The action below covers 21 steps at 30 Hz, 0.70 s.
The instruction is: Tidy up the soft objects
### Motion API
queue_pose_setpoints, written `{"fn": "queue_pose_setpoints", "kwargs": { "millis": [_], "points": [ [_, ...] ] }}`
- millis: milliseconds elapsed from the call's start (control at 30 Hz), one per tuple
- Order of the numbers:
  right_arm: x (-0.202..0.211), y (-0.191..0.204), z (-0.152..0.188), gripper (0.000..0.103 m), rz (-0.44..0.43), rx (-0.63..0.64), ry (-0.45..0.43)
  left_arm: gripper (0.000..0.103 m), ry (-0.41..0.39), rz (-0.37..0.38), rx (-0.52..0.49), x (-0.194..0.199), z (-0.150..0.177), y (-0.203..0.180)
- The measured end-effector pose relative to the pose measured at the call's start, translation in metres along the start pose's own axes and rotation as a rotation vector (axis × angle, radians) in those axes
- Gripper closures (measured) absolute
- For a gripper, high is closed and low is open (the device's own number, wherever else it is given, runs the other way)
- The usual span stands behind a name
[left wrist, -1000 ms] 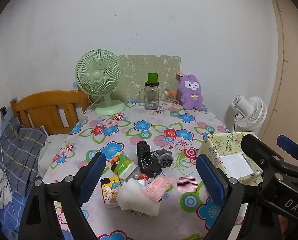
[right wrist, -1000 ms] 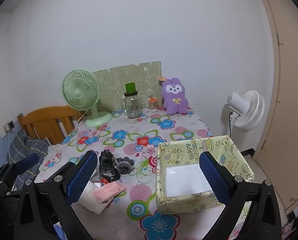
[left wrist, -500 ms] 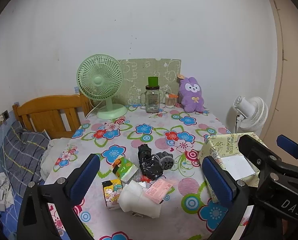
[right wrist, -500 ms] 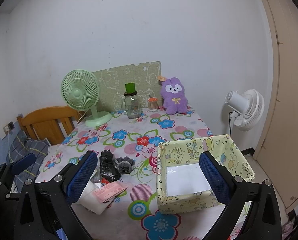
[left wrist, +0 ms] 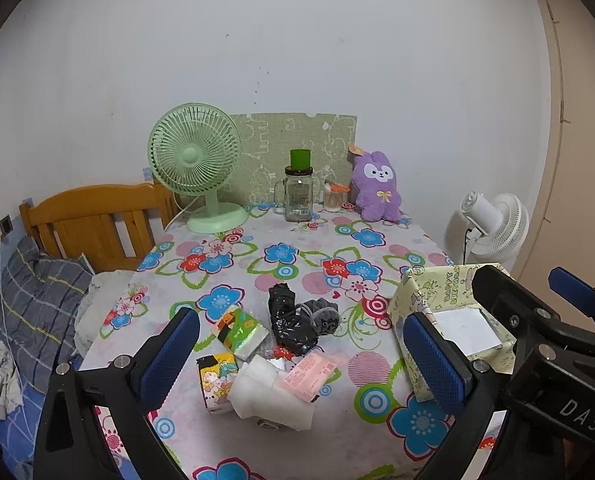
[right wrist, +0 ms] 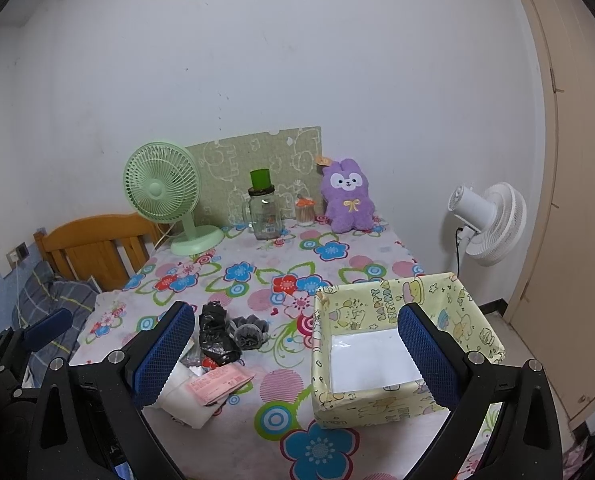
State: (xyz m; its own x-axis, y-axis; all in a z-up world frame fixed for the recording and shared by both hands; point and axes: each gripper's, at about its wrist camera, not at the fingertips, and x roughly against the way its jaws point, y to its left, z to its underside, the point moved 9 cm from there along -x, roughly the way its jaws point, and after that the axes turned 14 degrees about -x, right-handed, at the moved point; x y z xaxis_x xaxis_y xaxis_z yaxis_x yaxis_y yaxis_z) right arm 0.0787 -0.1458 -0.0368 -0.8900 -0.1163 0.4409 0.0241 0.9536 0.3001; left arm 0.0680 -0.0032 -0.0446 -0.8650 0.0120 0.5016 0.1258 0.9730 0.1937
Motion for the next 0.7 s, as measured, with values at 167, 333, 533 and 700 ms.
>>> {"fn": "queue_pose_setpoints", "kwargs": {
  "millis": [167, 333, 533, 700],
  "points": [
    [0.0000, 0.0001, 0.0004, 0.000, -0.001, 0.001, 0.000, 0.001, -0.006, -0.003, -0.005, -0.0003, -0.0028, 0.0001],
    [0.0003, 0.0003, 0.0005, 0.000, 0.002, 0.002, 0.000, 0.000, -0.010, -0.022, -0.008, -0.0003, -0.0031, 0.0012],
    [0.0021, 0.0016, 0.0003, 0.000, 0.000, 0.005, -0.003, 0.000, -0.015, -0.023, -0.012, -0.0012, -0.0039, 0.0015],
    [0.0017, 0.0017, -0.0004, 0.000, -0.001, 0.004, -0.002, 0.000, -0.015, -0.007, -0.007, -0.0011, -0.0025, 0.0019]
  ]
}}
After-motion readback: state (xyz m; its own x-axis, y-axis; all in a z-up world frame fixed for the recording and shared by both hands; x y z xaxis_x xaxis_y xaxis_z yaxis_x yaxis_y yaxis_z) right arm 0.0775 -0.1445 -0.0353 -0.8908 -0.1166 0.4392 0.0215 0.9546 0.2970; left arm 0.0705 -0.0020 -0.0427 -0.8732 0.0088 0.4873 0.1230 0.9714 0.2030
